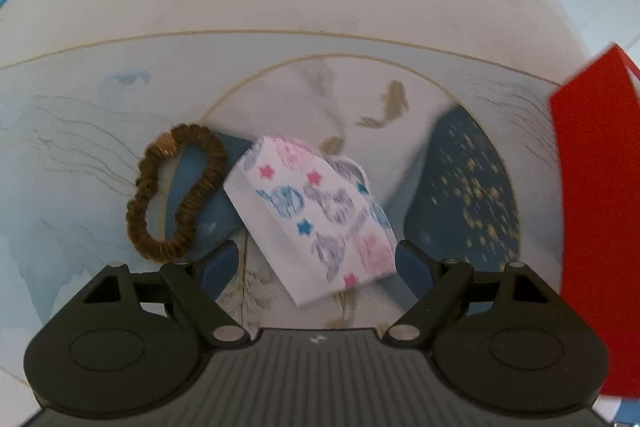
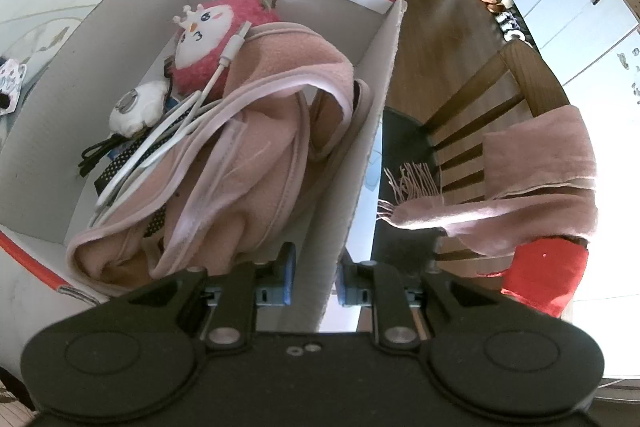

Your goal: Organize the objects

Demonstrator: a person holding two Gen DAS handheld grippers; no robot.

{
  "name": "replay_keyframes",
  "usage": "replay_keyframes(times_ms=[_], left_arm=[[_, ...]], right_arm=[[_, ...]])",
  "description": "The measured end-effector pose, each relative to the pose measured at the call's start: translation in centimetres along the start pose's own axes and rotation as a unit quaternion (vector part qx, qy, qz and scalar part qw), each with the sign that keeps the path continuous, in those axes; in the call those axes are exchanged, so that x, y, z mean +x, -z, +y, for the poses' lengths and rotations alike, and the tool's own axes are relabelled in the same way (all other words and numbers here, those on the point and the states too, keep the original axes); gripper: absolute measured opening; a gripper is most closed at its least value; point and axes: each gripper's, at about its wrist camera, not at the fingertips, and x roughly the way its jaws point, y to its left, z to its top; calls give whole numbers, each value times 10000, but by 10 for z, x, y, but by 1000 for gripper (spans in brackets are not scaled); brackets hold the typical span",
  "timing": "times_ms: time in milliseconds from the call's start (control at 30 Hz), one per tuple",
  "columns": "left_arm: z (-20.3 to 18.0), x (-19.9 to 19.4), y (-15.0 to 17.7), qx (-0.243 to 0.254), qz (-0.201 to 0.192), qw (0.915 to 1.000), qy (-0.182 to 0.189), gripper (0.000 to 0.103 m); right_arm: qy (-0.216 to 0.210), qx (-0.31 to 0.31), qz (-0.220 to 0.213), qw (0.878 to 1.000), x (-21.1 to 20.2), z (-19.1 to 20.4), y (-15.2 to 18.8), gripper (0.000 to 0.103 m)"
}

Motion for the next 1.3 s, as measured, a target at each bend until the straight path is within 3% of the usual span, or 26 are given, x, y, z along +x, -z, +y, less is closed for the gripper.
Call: replay_keyframes(times_ms=[167,267,367,433,533,933,1100,1300], left_arm=[[-6,5,-8,-181,-80,9995,-258,84],[-18,6,-7,167,-168,9984,-517,68],[-23,3,-6,411,-256,9980,-413,51],[-28,2,-5,589,-296,9972,-342,31],[-33,0,-3,745,-313,9964,-242,13],[-56,-43,0,1272,-483,9894,502,11],[-80,-79,3,1662,-697,9790,954,11],[-118,-119,7,2192,-935,9607,1425,11]], right_arm=[[-1,-1,-3,10000,0,0,0,19],[-7,-3,-8,10000,1,0,0,19],[-17,-1,-6,10000,1,0,-1,19],[-21,-3,-2,10000,1,0,-1,19],[-19,-7,-5,10000,1,0,-1,19],[-19,3,-49,10000,3,-2,-1,9],[-41,24,-65,10000,1,-3,1,8],[-150,132,-91,9998,0,-7,2,7]])
